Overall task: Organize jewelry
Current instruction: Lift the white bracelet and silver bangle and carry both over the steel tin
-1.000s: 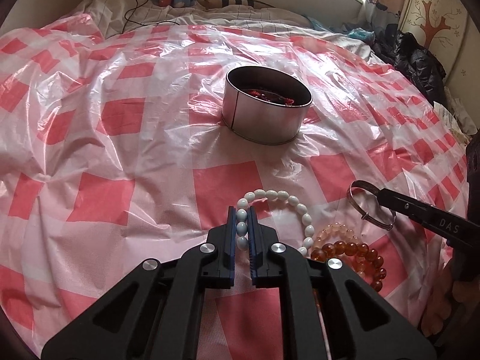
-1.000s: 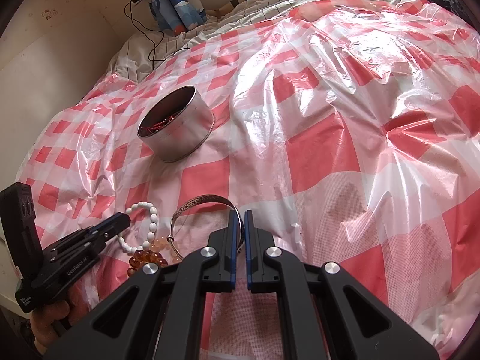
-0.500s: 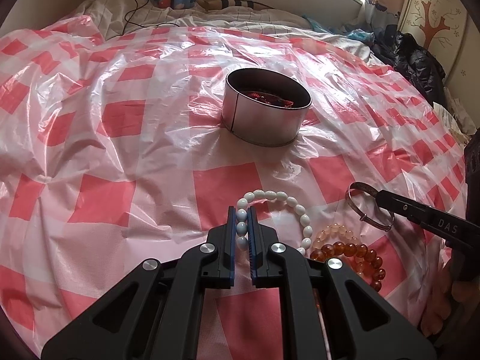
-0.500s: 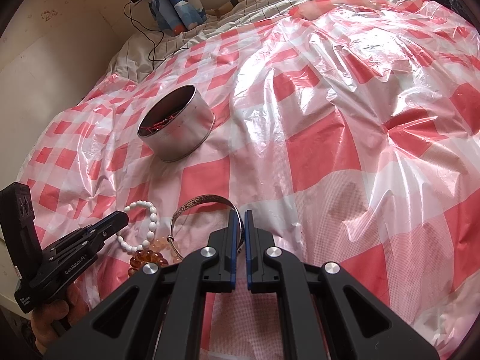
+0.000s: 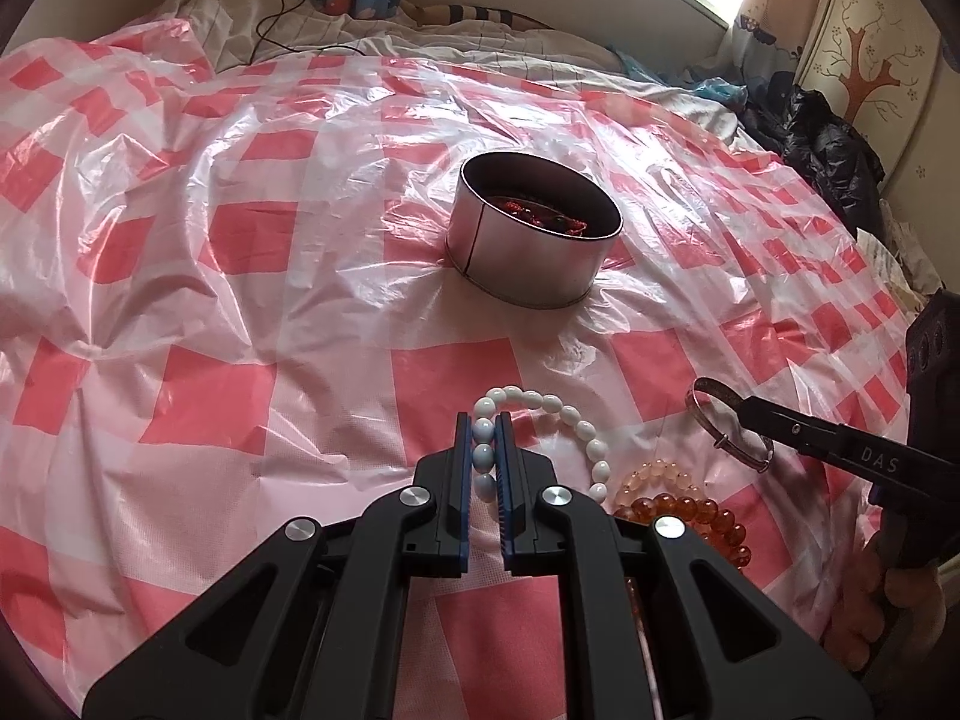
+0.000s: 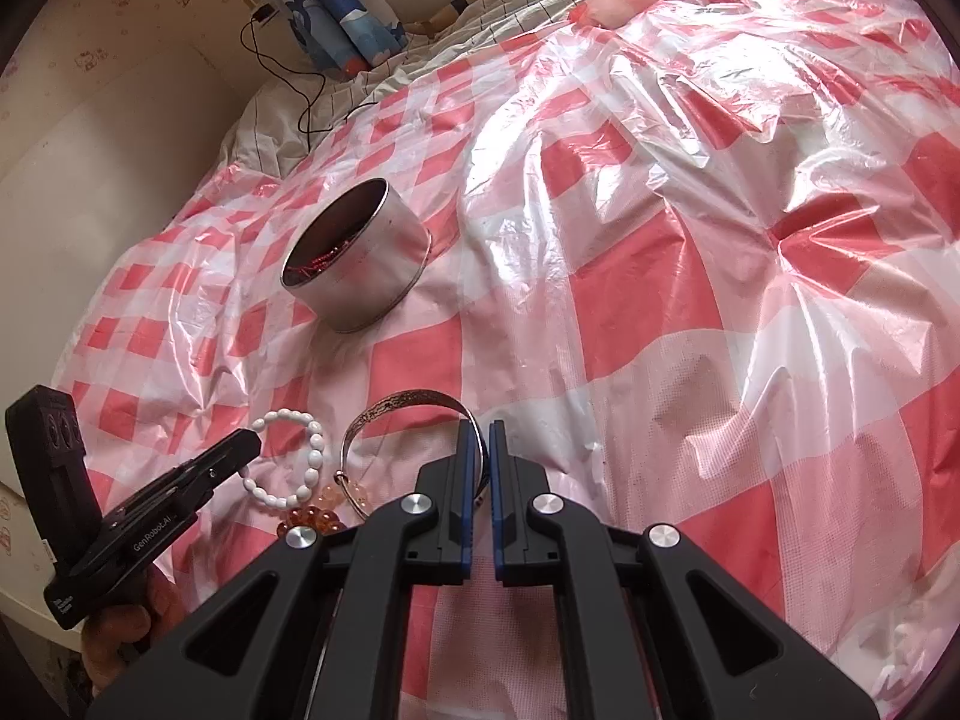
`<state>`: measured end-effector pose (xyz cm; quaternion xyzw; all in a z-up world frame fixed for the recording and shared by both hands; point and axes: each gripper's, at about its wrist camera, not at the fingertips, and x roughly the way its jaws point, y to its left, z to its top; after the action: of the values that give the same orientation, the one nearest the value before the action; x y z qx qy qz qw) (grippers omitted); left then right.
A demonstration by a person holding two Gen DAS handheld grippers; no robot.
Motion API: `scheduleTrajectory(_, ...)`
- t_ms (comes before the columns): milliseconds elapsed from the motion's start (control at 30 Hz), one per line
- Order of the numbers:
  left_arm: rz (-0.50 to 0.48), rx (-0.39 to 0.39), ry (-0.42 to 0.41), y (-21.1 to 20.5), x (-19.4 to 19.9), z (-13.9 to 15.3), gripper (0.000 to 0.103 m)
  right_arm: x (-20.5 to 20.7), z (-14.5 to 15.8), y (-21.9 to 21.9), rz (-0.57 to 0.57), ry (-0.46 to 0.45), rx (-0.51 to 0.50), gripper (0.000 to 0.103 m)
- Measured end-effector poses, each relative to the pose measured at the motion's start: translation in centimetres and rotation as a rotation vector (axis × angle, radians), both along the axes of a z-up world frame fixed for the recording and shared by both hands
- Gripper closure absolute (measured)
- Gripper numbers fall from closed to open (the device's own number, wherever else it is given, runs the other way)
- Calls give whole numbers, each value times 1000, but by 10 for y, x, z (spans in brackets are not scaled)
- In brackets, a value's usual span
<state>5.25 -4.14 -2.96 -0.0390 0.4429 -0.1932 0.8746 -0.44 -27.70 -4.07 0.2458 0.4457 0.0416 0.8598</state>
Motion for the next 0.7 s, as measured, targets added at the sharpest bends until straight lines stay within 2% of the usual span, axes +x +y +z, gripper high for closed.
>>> scheduleTrajectory(133, 4, -29, 2, 3, 0, 2, 96, 1, 3, -2, 5, -12, 25, 98)
scheduleTrajectory(200, 5, -80, 15, 9, 0, 4, 96, 0, 5, -2, 6, -18, 37, 98)
scheduleTrajectory(400, 6, -161, -8, 21, -2, 16, 96, 0, 9, -3, 17, -37, 57, 98)
scheduleTrajectory(533, -29, -182, -45, 22, -5, 32, 96, 2, 13, -3, 29, -49, 61, 98)
scheduleTrajectory(700, -95, -166, -99, 8, -1, 59, 96, 15, 22, 4, 60, -77, 67, 98)
